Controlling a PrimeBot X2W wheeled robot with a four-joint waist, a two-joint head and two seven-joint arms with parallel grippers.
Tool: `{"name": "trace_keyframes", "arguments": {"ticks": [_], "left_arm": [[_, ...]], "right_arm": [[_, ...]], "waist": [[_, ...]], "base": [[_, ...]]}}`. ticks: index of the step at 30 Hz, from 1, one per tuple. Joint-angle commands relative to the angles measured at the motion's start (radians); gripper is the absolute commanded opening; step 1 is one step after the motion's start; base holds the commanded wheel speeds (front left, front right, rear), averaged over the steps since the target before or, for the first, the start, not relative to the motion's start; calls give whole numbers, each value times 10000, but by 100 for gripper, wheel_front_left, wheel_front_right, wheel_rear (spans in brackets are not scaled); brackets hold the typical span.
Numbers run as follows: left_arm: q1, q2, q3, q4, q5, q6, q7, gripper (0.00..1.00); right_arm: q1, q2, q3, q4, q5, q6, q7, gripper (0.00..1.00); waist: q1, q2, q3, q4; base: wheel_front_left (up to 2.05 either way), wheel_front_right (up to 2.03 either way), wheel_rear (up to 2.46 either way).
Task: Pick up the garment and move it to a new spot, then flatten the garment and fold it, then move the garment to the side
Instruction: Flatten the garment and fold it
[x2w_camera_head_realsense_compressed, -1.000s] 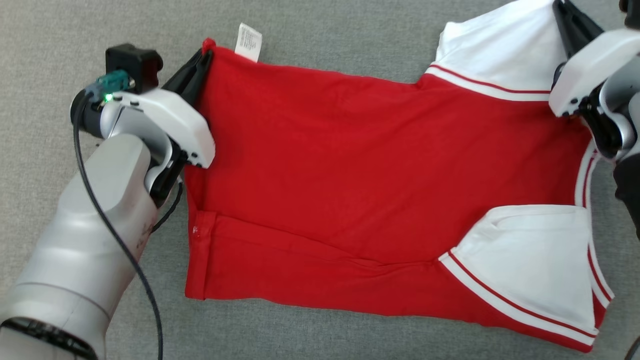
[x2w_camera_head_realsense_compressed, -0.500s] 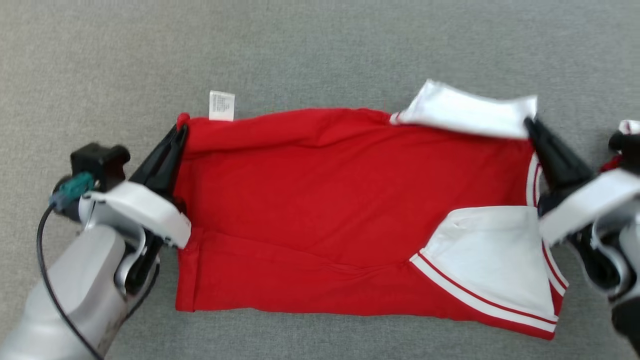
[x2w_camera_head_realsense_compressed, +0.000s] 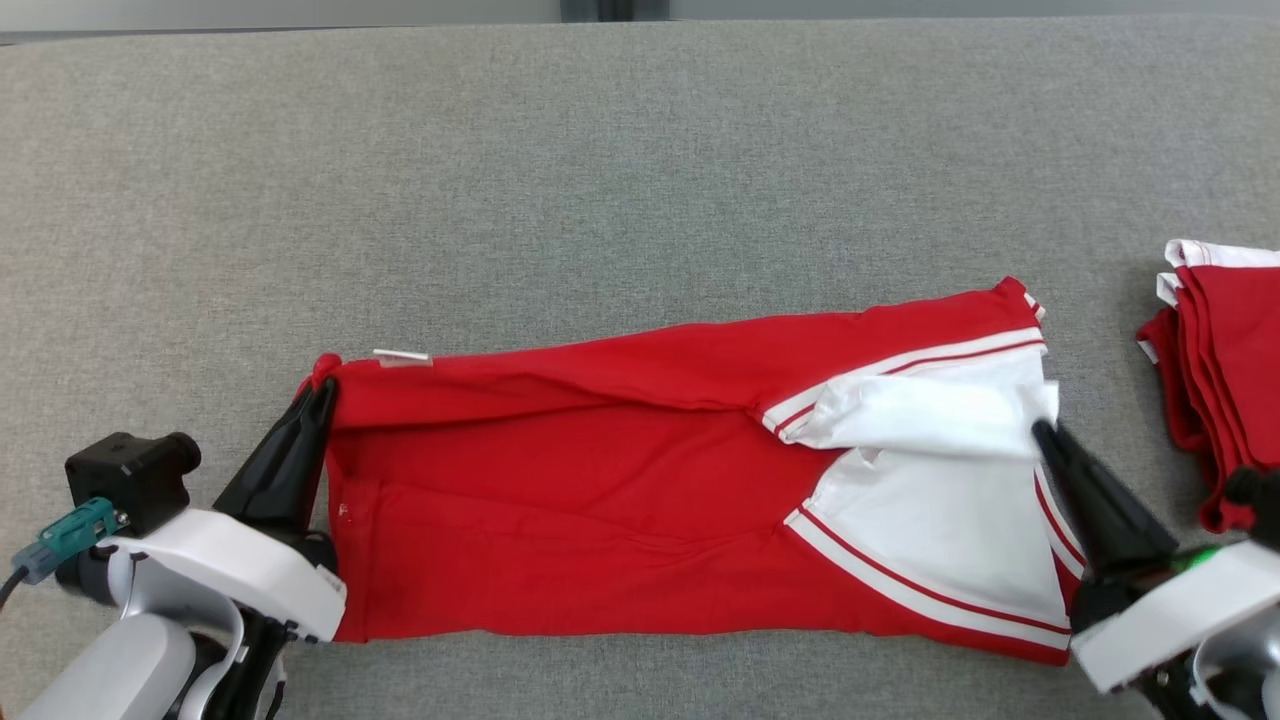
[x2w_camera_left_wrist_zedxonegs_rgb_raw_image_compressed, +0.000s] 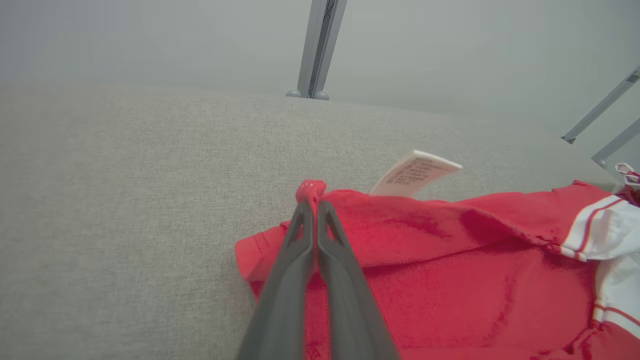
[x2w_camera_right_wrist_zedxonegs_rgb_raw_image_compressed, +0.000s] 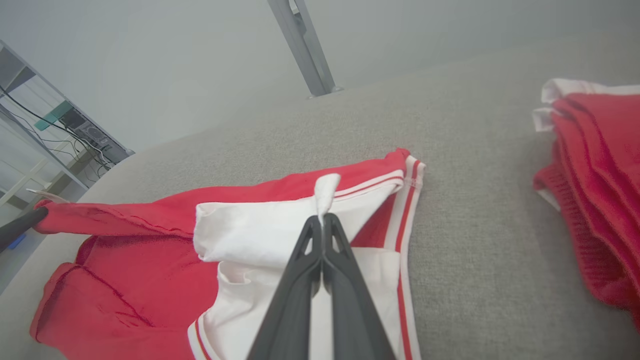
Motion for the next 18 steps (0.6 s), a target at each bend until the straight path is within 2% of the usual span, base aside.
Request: {"name": "trace_keyframes", "arguments": {"ticks": [1,7,8,9,10,11,14,15,18], "left_arm": [[222,184,99,-144,-119,147,70,0],[877,105,151,-198,-610,345,228,0],[948,70,137,-139,-700,363,263,0],[1020,-20,182,-119,-796,374,210,13],[1078,-71,204,-48,-827,434,204,47],[1113,-93,212,7,-865,445,181,100],[1236,-156,274,147,-785,640,16,100],[1299,-247,617,95,-732,1035,-454,100],[1304,-312,922,-118,-374,1572,-839,100]], "right_arm": [[310,138,-171,-202,-172,4,272,0],[988,708,-294,-488,-559,3,1202,0],[1075,863,-334,-458,-487,3,1311,11],[1152,975,-346,-384,-423,4,1450,47],[1218,996,-386,-371,-469,3,1492,100],[1254,1093,-461,-364,-450,3,1491,100],[1444,1297,-718,-435,-721,4,1318,100],[1432,1447,-1002,-852,-945,3,870,100],[1311,1654,-1537,-1280,-1411,4,265,100]], "waist": [[0,-1,7,-20],[0,-1,-15,-188],[0,-1,-37,-201],[0,-1,-72,-209],[0,-1,-99,-206],[0,-1,-120,-205],[0,-1,-201,-217],[0,-1,-315,-263],[0,-1,-436,-303]], "base": [[0,0,0],[0,0,0],[0,0,0],[0,0,0],[0,0,0],[0,0,0],[0,0,0],[0,0,0],[0,0,0]]}}
